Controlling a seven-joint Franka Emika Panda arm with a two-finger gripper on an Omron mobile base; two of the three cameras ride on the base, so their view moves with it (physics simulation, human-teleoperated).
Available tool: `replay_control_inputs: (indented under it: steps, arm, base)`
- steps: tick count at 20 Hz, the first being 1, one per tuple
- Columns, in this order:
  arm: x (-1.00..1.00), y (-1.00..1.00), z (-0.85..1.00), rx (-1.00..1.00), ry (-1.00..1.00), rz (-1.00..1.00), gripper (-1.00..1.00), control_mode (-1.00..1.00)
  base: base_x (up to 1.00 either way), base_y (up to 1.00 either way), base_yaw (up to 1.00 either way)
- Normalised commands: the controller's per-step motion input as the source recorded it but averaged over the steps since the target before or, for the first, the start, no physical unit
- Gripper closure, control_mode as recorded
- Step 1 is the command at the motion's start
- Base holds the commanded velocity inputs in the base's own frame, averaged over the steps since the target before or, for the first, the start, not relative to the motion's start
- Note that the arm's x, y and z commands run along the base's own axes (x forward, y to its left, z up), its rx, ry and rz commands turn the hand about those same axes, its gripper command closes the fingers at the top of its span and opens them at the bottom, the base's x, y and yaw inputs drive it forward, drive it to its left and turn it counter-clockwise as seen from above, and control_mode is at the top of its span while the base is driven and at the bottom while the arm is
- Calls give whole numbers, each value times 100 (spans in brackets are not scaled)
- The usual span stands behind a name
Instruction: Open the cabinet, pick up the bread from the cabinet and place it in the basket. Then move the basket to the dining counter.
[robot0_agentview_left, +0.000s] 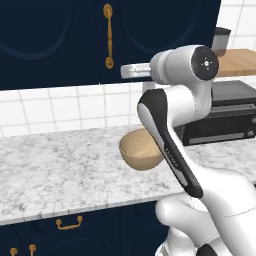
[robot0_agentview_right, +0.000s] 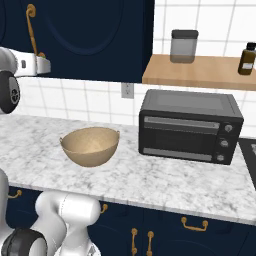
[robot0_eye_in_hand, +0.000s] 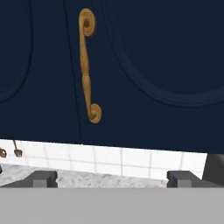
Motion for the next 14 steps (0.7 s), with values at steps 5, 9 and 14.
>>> replay_control_inputs:
  steps: [5, 9, 14]
  arm:
    - [9, 23, 54, 2, -4, 0, -100, -100]
    - [34, 16, 25, 4, 0, 4, -100, -100]
    - [39, 24, 1, 2, 0, 9, -100, -100]
  base:
    - [0, 0, 0]
    - [0, 0, 0]
    - [0, 0, 0]
